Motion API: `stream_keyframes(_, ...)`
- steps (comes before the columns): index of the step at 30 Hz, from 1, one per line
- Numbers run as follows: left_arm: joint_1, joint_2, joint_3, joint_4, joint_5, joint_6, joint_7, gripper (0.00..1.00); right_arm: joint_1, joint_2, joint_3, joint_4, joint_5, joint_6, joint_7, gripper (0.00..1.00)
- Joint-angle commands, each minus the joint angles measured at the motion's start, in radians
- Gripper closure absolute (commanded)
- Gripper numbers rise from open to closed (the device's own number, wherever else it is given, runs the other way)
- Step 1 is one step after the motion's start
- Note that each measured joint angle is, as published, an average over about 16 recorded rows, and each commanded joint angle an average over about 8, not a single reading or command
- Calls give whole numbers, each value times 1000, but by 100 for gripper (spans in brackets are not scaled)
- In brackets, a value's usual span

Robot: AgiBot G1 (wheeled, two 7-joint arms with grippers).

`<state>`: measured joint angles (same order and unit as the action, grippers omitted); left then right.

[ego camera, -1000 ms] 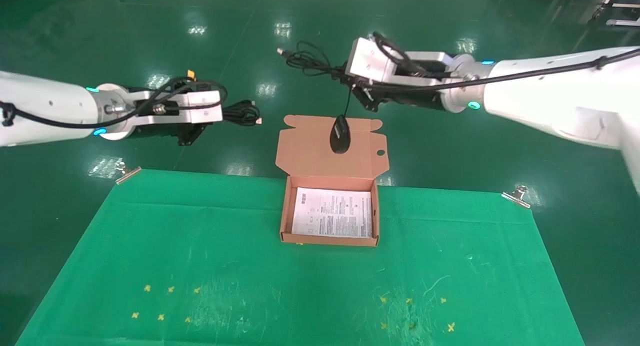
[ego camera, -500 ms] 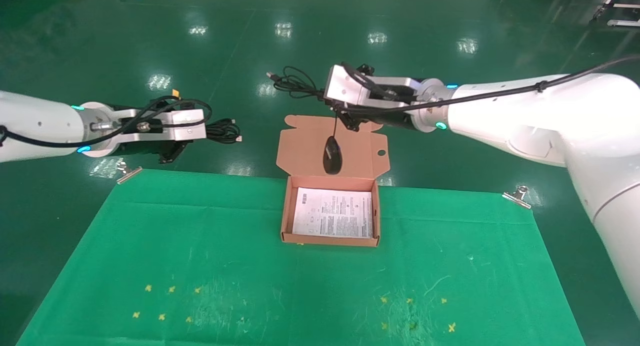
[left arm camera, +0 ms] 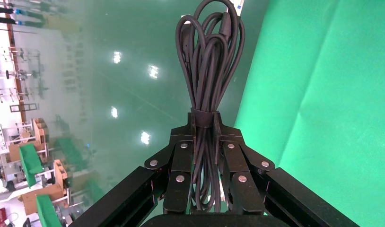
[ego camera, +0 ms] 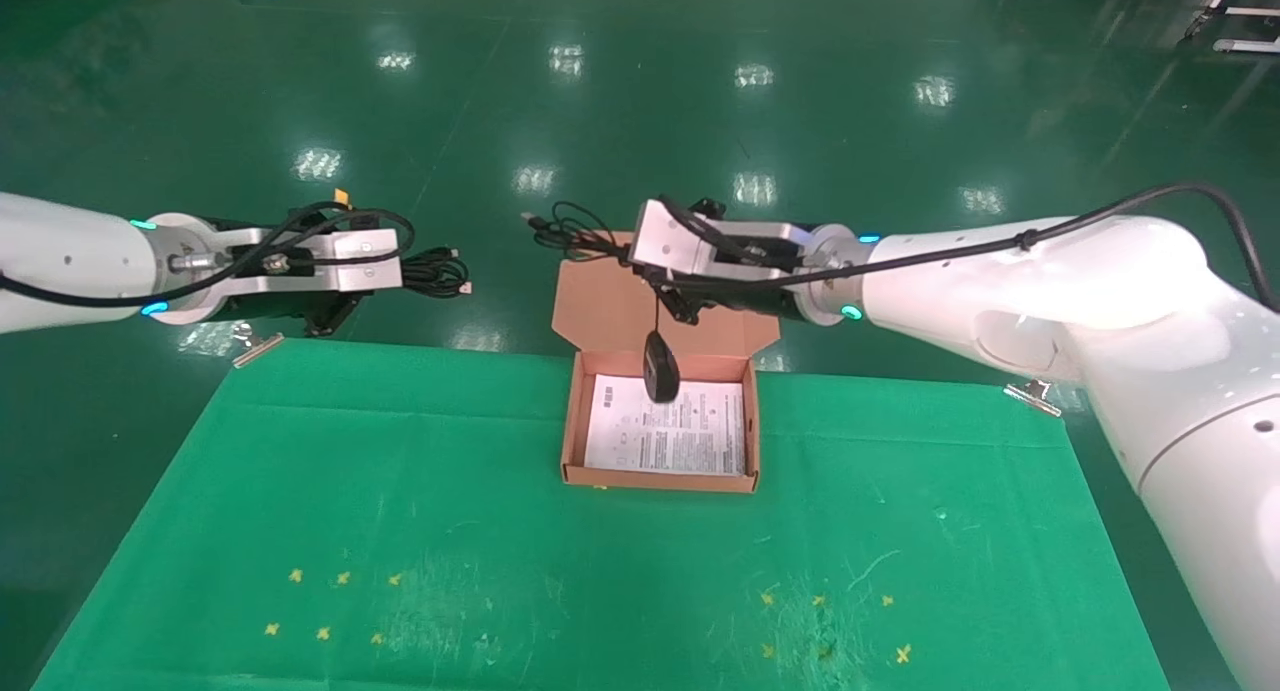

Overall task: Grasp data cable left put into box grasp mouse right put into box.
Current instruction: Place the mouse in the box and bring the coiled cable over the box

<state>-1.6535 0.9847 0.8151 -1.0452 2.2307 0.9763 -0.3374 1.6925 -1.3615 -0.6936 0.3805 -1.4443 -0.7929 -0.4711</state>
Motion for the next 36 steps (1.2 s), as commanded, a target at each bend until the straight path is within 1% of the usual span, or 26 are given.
stream_keyframes(1,1,-1,0,-4,2,1,-3,100,-9,-1,-16,5,12,2,9,100)
stream_keyframes(8,2,-2,0,-7,4,2,-7,100,-38,-1,-79,35,63,20,57,100)
stream_keyframes(13,2,-2,0,-8,5,2,-8,100,-52,-2,-134,21,80,51,108,100)
stream_keyframes(19,2,-2,0,-9,5,2,-9,100,-58,-2,-210,-18,72,89,189,100)
stream_keyframes(24,2,-2,0,-9,5,2,-9,100,-62,-3,-275,-33,57,104,253,100)
stream_keyframes(36,2,-2,0,-9,5,2,-9,100,-83,-8,-393,11,58,166,347,100)
